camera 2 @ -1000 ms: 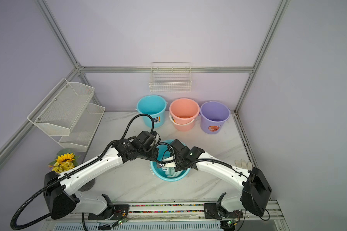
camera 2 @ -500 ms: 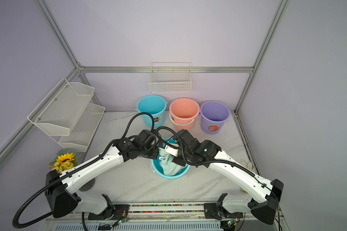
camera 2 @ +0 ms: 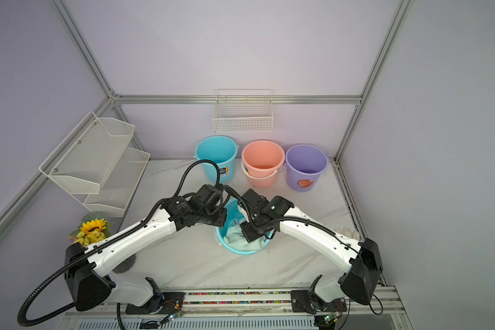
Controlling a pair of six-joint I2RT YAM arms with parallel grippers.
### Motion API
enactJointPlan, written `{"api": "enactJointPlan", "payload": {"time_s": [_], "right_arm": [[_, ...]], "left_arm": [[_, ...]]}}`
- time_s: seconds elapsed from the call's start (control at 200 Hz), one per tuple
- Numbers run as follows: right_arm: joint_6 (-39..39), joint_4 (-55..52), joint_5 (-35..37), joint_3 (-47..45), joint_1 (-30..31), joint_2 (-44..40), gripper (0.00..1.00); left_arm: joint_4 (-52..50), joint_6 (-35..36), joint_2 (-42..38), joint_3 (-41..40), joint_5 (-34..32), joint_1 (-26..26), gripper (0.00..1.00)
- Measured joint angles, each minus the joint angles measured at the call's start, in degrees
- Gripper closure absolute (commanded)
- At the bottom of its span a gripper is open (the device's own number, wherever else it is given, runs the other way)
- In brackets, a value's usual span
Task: Wipe the inside of the bucket with a cloth
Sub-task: Wipe the dirt from the inside of the bucket.
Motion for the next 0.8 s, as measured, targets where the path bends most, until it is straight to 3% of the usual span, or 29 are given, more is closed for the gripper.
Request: {"api": "enactJointPlan", "payload": {"time_s": [0.32, 0.8], "right_arm": [[6.6, 7.8, -5.2, -6.8, -1.8, 7.1, 1.0], [10.3, 26.5, -2.0, -15.6, -1.8, 12.9, 1.0]], "left_arm": [[0.0, -0.1, 0.5, 0.2, 1.9, -0.1, 1.0], [-0.8, -1.6, 1.4, 0.1, 2.3, 0.4, 1.0]]}}
